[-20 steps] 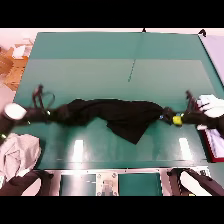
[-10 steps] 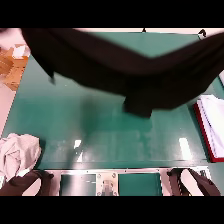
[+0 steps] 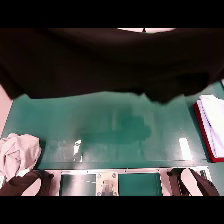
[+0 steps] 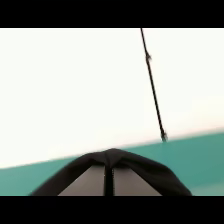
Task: Fold the shirts.
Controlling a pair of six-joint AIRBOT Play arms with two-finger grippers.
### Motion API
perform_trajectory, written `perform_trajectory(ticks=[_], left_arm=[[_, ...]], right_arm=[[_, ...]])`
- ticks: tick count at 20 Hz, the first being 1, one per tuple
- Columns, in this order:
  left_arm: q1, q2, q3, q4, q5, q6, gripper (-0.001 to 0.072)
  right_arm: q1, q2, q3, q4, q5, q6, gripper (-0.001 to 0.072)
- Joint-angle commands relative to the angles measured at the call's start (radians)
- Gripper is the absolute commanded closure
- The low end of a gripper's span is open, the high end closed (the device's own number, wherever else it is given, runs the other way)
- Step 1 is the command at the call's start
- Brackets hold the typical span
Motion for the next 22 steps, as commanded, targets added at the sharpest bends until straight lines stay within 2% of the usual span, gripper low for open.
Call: perform_trajectory(ticks=[1, 4, 7, 9, 13, 17, 18, 19, 20, 22], left_arm=[[0.001, -0.046, -0.144, 0.059, -0.050, -0.029, 0.0678], [0.001, -0.143, -0.425, -0.072, -0.002, -0.011, 0.0678], [0.001, -0.298, -0.710, -0.226, 0.176, 0.071, 0.0678], [0.001, -0.440, -0.793, -0.286, 0.279, 0.106, 0.0678], [0.001, -0.668, -0.724, -0.412, 0.436, 0.145, 0.0678], [0.002, -0.721, -0.580, -0.462, 0.527, 0.172, 0.0677], [0.008, -0.721, -0.543, -0.459, 0.528, 0.183, 0.0623], [0.021, -0.721, -0.508, -0.453, 0.503, 0.187, 0.0318], [0.046, -0.721, -0.472, -0.445, 0.454, 0.186, 0.0121], [0.132, -0.721, -0.402, -0.415, 0.301, 0.187, 0.0121]], right_arm=[[0.009, -0.064, -0.144, 0.015, -0.004, -0.016, 0.0695], [0.096, -0.152, -0.407, 0.014, -0.090, -0.093, 0.0695], [0.214, -0.303, -0.654, 0.014, -0.297, -0.171, 0.0694], [0.277, -0.473, -0.707, 0.014, -0.369, -0.196, 0.0695], [0.326, -0.781, -0.630, 0.014, -0.372, -0.196, 0.0695], [0.319, -0.844, -0.563, 0.013, -0.351, -0.196, 0.0693], [0.309, -0.843, -0.541, 0.005, -0.303, -0.196, 0.0639], [0.294, -0.843, -0.514, -0.007, -0.236, -0.196, 0.0464], [0.275, -0.842, -0.487, -0.026, -0.164, -0.195, 0.0423], [0.214, -0.818, -0.464, -0.042, -0.044, -0.195, 0.0432]])
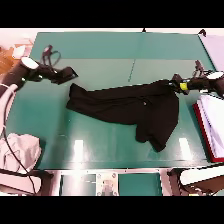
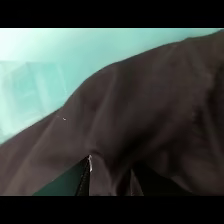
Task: Fold the shirts.
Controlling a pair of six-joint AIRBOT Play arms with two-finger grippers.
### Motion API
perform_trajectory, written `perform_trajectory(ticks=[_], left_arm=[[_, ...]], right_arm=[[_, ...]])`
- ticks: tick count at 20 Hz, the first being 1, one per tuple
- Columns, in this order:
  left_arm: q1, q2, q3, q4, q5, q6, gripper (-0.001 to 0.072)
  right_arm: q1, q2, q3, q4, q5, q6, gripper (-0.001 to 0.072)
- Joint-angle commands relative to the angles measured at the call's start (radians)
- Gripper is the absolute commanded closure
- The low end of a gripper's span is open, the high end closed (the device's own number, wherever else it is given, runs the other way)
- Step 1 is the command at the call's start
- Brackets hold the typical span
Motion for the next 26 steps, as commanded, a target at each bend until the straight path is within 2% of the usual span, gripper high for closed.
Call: perform_trajectory(ticks=[1, 3, 5, 7, 10, 17, 18, 19, 23, 24, 25, 26], left_arm=[[0.121, -0.013, 0.109, 0.040, -0.200, 0.011, 0.0120], [0.220, -0.013, 0.112, 0.081, -0.338, 0.015, 0.0120], [0.282, -0.013, 0.063, 0.109, -0.404, 0.057, 0.0121], [0.286, -0.013, -0.027, 0.099, -0.386, 0.128, 0.0121], [0.235, -0.017, -0.152, 0.048, -0.270, 0.237, 0.0121], [0.111, -0.076, -0.190, 0.047, -0.270, 0.306, 0.0122], [0.095, -0.076, -0.190, 0.057, -0.268, 0.313, 0.0201], [0.082, -0.076, -0.190, 0.069, -0.264, 0.318, 0.0318], [0.063, -0.076, -0.190, 0.106, -0.288, 0.318, 0.0353], [0.063, -0.076, -0.190, 0.111, -0.310, 0.319, 0.0421], [0.063, -0.076, -0.190, 0.114, -0.324, 0.321, 0.0682], [0.063, -0.076, -0.190, 0.113, -0.317, 0.321, 0.0678]], right_arm=[[-0.087, 0.025, 0.037, -0.029, 0.205, -0.001, 0.0432], [-0.158, 0.077, 0.003, -0.032, 0.251, -0.002, 0.0432], [-0.214, 0.137, -0.066, -0.045, 0.251, -0.010, 0.0432], [-0.248, 0.179, -0.137, -0.047, 0.249, -0.025, 0.0432], [-0.257, 0.206, -0.215, -0.046, 0.244, -0.027, 0.0432], [-0.252, 0.209, -0.247, -0.044, 0.245, -0.047, 0.0432], [-0.252, 0.209, -0.247, -0.043, 0.245, -0.047, 0.0432], [-0.252, 0.209, -0.247, -0.043, 0.245, -0.047, 0.0431], [-0.252, 0.209, -0.247, -0.044, 0.245, -0.051, 0.0431], [-0.253, 0.209, -0.247, -0.044, 0.245, -0.051, 0.0431], [-0.253, 0.209, -0.247, -0.043, 0.245, -0.050, 0.0431], [-0.253, 0.209, -0.247, -0.043, 0.245, -0.050, 0.0430]])
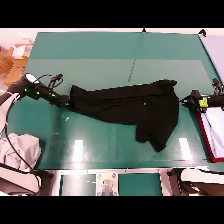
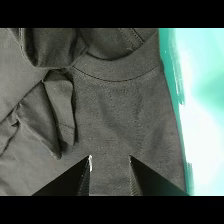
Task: Fold the shirts.
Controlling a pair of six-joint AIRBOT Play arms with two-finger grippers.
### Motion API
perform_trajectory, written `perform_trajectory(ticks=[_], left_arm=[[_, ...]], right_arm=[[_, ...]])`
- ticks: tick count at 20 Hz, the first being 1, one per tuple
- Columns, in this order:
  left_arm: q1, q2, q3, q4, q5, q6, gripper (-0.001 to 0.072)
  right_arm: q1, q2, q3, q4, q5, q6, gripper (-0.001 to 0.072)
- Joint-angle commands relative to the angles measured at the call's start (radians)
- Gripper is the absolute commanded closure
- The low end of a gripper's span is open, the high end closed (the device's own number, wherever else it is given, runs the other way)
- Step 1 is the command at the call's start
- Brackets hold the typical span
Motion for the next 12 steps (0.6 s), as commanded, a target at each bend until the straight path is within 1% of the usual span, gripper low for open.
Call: perform_trajectory(ticks=[1, 3, 7, 8, 9, 10, 12], left_arm=[[-0.006, 0.001, 0.000, 0.013, -0.005, 0.002, 0.0678], [-0.004, 0.003, 0.000, 0.022, -0.015, -0.034, 0.0679], [-0.004, 0.008, 0.000, 0.163, -0.166, -0.107, 0.0679], [-0.005, 0.008, 0.000, 0.163, -0.180, -0.122, 0.0679], [-0.005, 0.008, 0.000, 0.158, -0.180, -0.123, 0.0678], [-0.005, 0.008, 0.000, 0.153, -0.176, -0.129, 0.0679], [-0.005, 0.008, 0.000, 0.132, -0.163, -0.129, 0.0678]], right_arm=[[0.000, 0.001, 0.000, 0.000, 0.001, -0.001, 0.0430], [-0.005, 0.002, 0.000, -0.006, 0.020, 0.000, 0.0430], [-0.110, 0.014, -0.012, -0.040, 0.097, 0.034, 0.0427], [-0.148, 0.016, -0.029, -0.064, 0.118, 0.057, 0.0412], [-0.177, 0.016, -0.055, -0.078, 0.127, 0.060, 0.0357], [-0.199, 0.016, -0.094, -0.079, 0.120, 0.059, 0.0332], [-0.202, 0.010, -0.182, -0.076, 0.054, 0.040, 0.0332]])
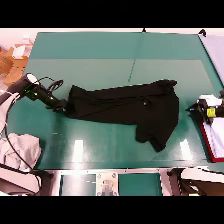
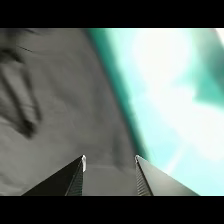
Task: Fold the shirts.
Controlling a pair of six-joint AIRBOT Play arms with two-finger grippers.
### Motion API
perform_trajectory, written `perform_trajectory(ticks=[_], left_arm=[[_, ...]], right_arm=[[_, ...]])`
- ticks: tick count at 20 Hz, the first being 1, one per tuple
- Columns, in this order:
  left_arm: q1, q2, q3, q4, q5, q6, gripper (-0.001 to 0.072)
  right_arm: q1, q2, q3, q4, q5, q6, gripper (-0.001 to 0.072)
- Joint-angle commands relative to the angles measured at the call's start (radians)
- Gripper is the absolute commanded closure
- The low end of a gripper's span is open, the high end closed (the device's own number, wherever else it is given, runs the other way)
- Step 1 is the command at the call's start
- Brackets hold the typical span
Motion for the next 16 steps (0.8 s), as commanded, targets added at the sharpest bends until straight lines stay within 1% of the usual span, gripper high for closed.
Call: perform_trajectory(ticks=[1, 2, 6, 7, 9, 10, 13, 14, 16], left_arm=[[0.000, 0.001, 0.000, -0.004, -0.008, -0.026, 0.0678], [0.000, 0.001, 0.000, -0.008, -0.001, -0.032, 0.0678], [0.000, 0.001, 0.000, -0.025, 0.014, -0.047, 0.0678], [0.000, 0.001, 0.000, -0.031, 0.013, -0.048, 0.0678], [0.000, 0.001, 0.001, -0.055, -0.006, -0.049, 0.0678], [0.000, 0.001, 0.006, -0.077, -0.039, -0.048, 0.0678], [0.000, 0.006, 0.092, -0.142, -0.217, -0.046, 0.0679], [0.000, 0.027, 0.136, -0.183, -0.251, -0.046, 0.0679], [0.000, 0.093, 0.242, -0.285, -0.268, -0.046, 0.0678]], right_arm=[[-0.025, -0.012, -0.121, 0.000, -0.076, -0.008, 0.0332], [-0.006, -0.029, -0.148, 0.026, -0.105, -0.034, 0.0334], [0.091, -0.127, -0.161, 0.100, -0.135, -0.091, 0.0353], [0.112, -0.138, -0.161, 0.118, -0.142, -0.106, 0.0441], [0.130, -0.135, -0.154, 0.152, -0.124, -0.144, 0.0678], [0.132, -0.129, -0.143, 0.173, -0.091, -0.154, 0.0693], [0.132, -0.048, -0.056, 0.244, 0.012, -0.157, 0.0694], [0.132, 0.001, -0.003, 0.303, 0.042, -0.156, 0.0694], [0.132, 0.096, 0.134, 0.441, 0.092, -0.125, 0.0694]])
